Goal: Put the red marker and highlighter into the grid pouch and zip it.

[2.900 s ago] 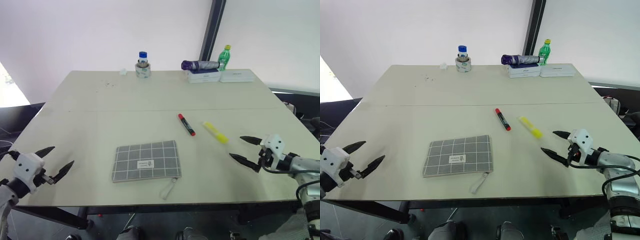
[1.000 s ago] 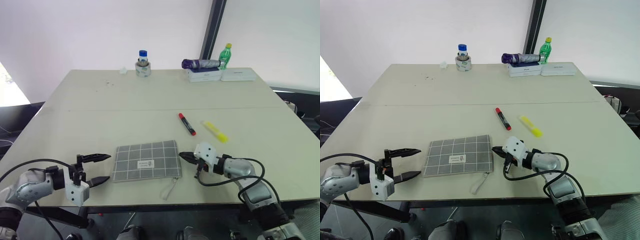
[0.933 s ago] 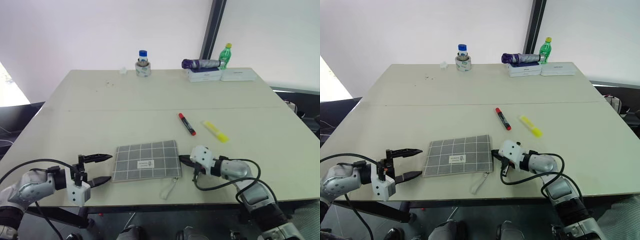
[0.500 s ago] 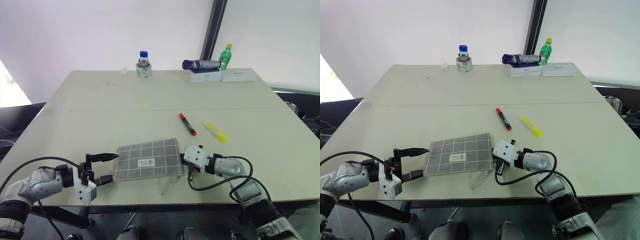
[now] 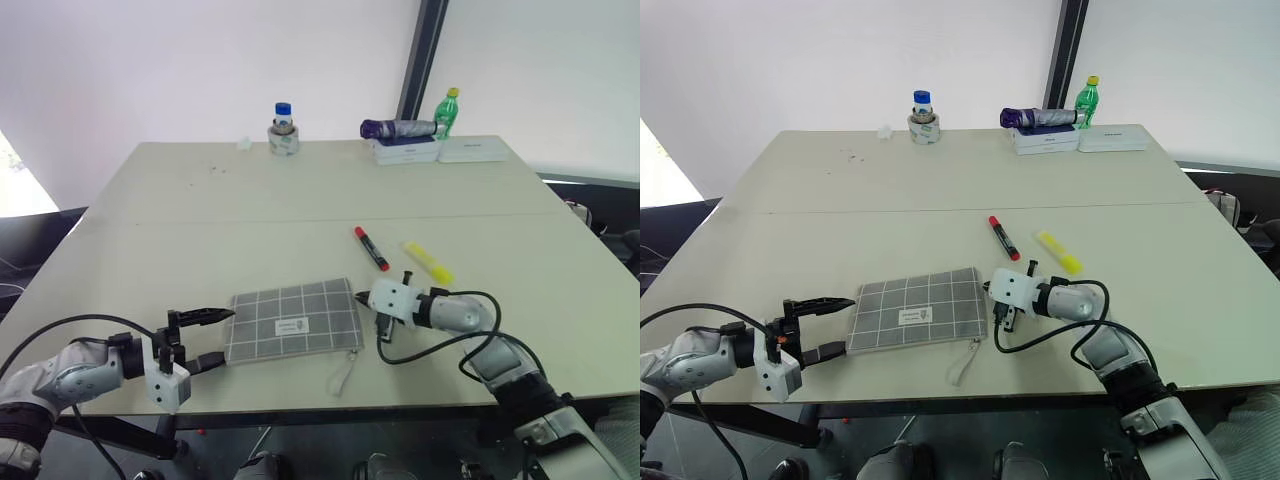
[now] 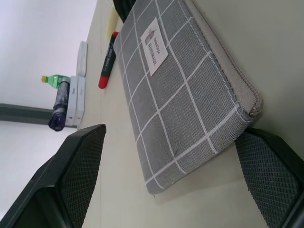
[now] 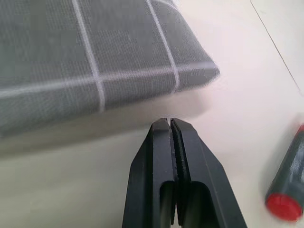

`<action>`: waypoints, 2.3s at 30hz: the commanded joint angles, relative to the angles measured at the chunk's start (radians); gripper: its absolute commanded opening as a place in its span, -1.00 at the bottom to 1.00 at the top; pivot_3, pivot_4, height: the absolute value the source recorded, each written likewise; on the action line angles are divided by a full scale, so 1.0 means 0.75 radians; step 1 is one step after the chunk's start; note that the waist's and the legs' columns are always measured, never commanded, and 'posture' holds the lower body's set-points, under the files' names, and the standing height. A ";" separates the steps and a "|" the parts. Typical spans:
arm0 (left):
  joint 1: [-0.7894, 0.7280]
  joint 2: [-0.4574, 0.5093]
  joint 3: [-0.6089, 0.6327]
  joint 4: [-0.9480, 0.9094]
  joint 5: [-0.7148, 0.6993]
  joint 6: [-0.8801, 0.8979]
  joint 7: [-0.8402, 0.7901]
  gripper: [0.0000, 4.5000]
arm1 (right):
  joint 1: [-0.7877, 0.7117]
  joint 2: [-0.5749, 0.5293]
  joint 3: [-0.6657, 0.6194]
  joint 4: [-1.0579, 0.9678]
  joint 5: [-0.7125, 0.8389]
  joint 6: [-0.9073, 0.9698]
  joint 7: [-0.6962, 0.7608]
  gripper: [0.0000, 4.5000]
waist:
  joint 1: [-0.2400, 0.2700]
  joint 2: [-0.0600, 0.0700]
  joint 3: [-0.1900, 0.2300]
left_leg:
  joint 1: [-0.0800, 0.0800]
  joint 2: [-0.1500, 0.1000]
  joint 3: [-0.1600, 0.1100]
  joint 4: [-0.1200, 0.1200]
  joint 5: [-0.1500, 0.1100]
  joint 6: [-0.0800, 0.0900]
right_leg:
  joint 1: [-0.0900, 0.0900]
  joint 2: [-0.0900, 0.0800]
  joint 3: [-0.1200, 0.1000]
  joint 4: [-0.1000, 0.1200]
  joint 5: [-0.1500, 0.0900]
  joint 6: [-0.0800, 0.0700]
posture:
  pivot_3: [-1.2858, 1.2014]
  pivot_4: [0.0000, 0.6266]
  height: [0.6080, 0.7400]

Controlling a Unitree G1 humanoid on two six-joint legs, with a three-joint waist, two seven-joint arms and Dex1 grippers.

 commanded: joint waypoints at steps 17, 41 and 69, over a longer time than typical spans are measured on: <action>-0.017 -0.051 -0.135 -0.042 0.119 0.015 0.040 0.98 | -0.082 0.016 0.118 0.037 -0.200 0.007 -0.004 -0.96 | 0.003 0.001 -0.008 | 0.001 0.000 0.001 0.000 0.001 -0.002 | -0.002 0.000 0.000 0.000 0.000 0.000 | 0.03 -0.52 1.00; 0.049 0.009 -0.180 -0.107 -0.141 0.068 -0.016 -1.00 | -0.032 0.005 -0.101 -0.065 0.136 0.206 0.135 -0.62 | 0.000 0.003 -0.010 | 0.005 0.000 0.001 0.000 0.000 0.000 | 0.006 0.000 0.001 0.000 0.000 0.000 | 0.03 -0.52 1.00; 0.210 -0.108 0.035 -0.345 -0.551 0.473 -0.107 -1.00 | 0.112 0.439 -0.279 -0.427 0.759 1.059 -0.308 0.98 | 0.001 0.001 -0.008 | -0.003 0.000 -0.003 -0.001 -0.002 0.003 | -0.002 0.000 0.000 0.000 0.000 0.000 | 0.03 -0.52 1.00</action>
